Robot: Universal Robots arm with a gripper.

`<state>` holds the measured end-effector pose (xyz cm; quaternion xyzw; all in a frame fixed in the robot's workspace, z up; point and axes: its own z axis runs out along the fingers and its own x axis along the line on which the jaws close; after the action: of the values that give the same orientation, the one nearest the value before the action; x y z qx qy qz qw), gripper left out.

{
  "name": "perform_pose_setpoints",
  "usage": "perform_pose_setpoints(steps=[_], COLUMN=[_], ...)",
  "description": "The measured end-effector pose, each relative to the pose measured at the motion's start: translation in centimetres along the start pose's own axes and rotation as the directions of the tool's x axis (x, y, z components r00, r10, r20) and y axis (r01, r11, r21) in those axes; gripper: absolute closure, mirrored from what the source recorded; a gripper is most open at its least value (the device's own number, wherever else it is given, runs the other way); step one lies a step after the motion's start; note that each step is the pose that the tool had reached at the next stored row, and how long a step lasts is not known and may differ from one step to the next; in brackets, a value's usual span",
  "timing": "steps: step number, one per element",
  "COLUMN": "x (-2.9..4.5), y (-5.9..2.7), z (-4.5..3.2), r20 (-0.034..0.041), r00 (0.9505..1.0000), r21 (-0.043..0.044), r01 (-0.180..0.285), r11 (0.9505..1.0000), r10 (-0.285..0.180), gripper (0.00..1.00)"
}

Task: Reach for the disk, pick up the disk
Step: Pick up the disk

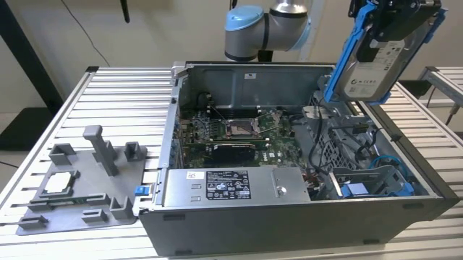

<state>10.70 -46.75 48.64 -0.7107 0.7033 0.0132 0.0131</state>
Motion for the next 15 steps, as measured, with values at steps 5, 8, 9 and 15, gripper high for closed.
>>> perform_pose_setpoints(steps=[5,8,9,15], x=[1.57,2.52,2.85,4.79], y=[-0.01,-0.01,-0.01,0.00], z=[-0.06,-0.10,-0.12,-0.20], r20=[0.0023,0.0036,0.0039,0.0059], r00=[1.0000,1.0000,1.0000,1.0000], r21=[-0.0011,-0.0016,-0.0017,-0.0027], r01=[0.000,0.000,0.000,0.000], r11=[1.0000,1.0000,1.0000,1.0000], r10=[0.000,0.000,0.000,0.000], gripper=[1.00,1.00,1.00,1.00])
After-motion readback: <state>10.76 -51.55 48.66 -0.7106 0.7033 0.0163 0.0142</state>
